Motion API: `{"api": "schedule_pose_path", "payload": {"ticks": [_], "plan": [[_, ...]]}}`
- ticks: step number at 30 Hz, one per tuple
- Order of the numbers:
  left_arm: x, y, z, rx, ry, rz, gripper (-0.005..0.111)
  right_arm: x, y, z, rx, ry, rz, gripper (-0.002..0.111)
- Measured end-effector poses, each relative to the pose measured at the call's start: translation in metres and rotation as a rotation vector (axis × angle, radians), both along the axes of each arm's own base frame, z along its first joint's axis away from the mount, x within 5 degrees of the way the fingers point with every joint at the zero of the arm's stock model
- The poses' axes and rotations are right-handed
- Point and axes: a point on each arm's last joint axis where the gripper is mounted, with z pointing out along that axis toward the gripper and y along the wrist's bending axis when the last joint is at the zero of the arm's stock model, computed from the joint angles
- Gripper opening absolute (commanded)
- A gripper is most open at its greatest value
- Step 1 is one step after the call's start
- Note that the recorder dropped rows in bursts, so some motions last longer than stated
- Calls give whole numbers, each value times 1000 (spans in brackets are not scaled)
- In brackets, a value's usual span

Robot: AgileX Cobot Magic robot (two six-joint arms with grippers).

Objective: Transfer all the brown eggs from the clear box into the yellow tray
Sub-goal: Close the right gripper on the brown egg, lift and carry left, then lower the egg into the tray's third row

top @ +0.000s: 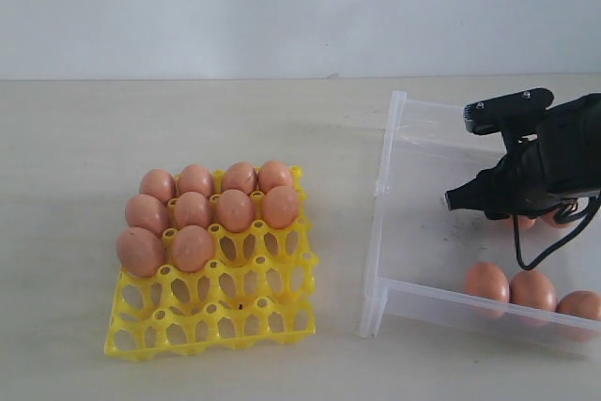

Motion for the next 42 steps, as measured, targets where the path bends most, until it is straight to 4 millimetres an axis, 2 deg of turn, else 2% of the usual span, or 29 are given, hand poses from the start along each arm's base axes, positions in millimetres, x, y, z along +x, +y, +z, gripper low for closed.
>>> {"api": "schedule_pose_path", "payload": {"ticks": [5,7,9,10,11,13,15,26,37,42], "plan": [[0,0,0,0,0,0,4,1,0,0,3,-9,-3,0],[0,0,0,0,0,0,4,4,1,3,26,-69,-5,0],[0,0,0,0,0,0,4,2,1,8,79,-188,-27,0],[0,0,0,0,0,0,4,-2,-2,15,77,-340,14,0],[0,0,0,0,0,0,4,-12,-2,17,123,-504,61,0],[0,0,0,0,0,0,4,-34,1,19,241,-716,167,0],[0,0,0,0,0,0,4,-51,6,18,328,-779,241,0],[0,0,0,0,0,0,4,-58,23,21,568,-758,347,0],[0,0,0,0,0,0,4,-67,45,21,461,-761,546,0],[0,0,0,0,0,0,4,-68,65,27,401,-803,660,0]]}}
